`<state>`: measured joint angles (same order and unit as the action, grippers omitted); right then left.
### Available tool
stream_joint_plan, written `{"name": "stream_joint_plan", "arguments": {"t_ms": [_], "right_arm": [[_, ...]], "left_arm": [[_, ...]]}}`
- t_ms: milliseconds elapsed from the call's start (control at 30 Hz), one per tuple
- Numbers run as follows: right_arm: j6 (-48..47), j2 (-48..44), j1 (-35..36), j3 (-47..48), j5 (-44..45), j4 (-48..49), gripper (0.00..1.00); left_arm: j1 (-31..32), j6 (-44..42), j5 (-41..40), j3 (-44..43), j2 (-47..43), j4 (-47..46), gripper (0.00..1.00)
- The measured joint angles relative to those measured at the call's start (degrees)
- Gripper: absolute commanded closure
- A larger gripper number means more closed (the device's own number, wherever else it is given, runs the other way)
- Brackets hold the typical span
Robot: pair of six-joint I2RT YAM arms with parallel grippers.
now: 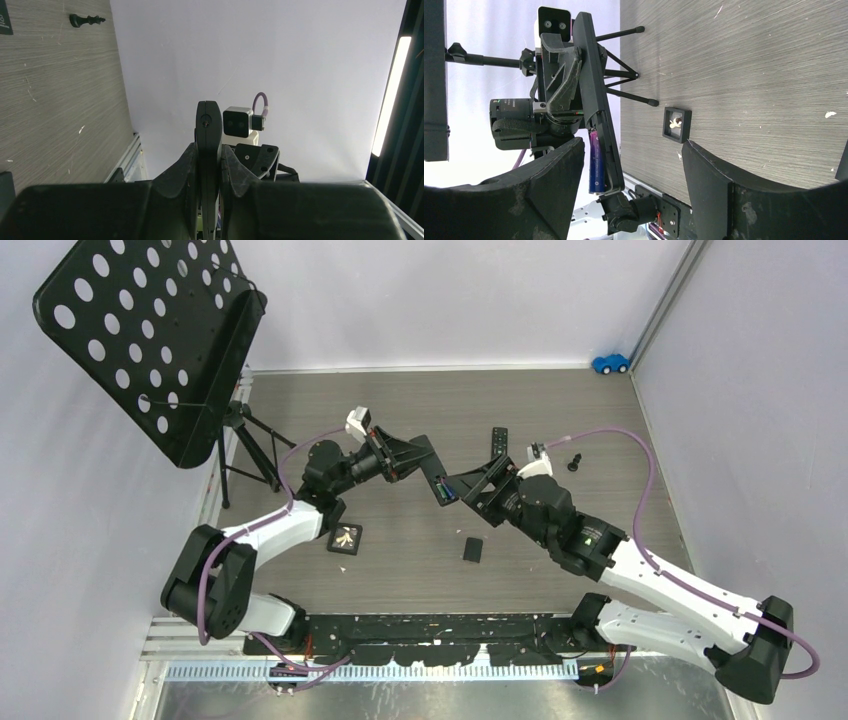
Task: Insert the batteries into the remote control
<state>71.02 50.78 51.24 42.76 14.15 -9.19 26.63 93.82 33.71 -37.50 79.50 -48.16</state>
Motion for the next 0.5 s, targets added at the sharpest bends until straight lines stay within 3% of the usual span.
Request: {"name": "stream_joint_plan", "arguments": {"t_ms": [367, 500], "right_arm": [[-0.7, 2.0, 0.0, 2.1, 0.3, -2.9, 0.34], [-0.9, 2.0, 0.0, 2.1, 0.2, -2.8, 0.50]], "left_arm": [[0.2, -1.7, 0.5, -0.7, -0.2, 1.9, 1.00], [0.3, -2.2, 0.4, -0.7, -0.2, 2.5, 1.00]]}}
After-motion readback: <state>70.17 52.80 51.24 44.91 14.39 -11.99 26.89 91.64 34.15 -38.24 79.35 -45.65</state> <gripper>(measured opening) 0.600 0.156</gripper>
